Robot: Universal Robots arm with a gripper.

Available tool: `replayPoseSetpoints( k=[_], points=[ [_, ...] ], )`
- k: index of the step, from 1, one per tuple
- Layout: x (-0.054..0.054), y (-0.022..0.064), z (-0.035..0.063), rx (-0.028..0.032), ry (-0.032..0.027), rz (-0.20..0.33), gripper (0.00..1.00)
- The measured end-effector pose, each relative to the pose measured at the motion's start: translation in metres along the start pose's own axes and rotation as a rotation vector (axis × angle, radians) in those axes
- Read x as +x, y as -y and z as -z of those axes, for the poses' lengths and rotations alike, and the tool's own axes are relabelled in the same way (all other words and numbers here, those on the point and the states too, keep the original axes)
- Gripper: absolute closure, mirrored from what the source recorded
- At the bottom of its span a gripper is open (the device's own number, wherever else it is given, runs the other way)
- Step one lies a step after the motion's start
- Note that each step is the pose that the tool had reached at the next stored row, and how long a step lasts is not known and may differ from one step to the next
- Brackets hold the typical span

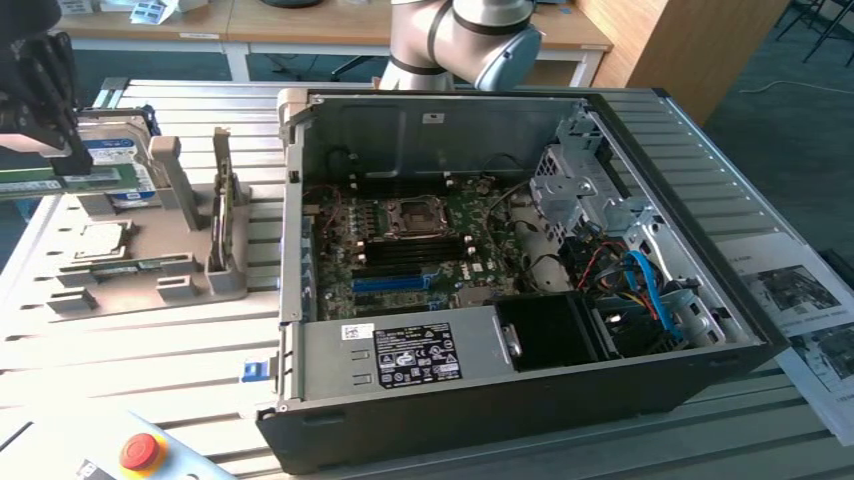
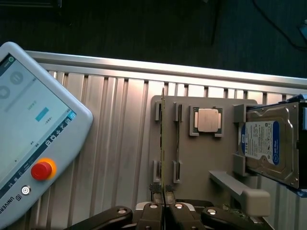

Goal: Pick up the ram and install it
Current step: 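Pick up the ram and move it above insertion slot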

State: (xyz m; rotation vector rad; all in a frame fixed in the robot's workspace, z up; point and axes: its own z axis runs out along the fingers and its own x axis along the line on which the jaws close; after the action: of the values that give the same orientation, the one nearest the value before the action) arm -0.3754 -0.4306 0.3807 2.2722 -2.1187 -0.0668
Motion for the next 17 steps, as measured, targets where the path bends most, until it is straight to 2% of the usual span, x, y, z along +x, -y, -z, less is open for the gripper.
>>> replayPoseSetpoints(
  k=[9,14,17],
  points=[
    [0.001,0.0163,0.0021,-0.0181,-0.0001,0.000,0.88],
    [0.001,0.0170,0.0022,-0.0186,0.0000,0.000,0.88],
    [0.001,0.0171,0.0022,-0.0147,-0.0003,0.000,0.88]
  ],
)
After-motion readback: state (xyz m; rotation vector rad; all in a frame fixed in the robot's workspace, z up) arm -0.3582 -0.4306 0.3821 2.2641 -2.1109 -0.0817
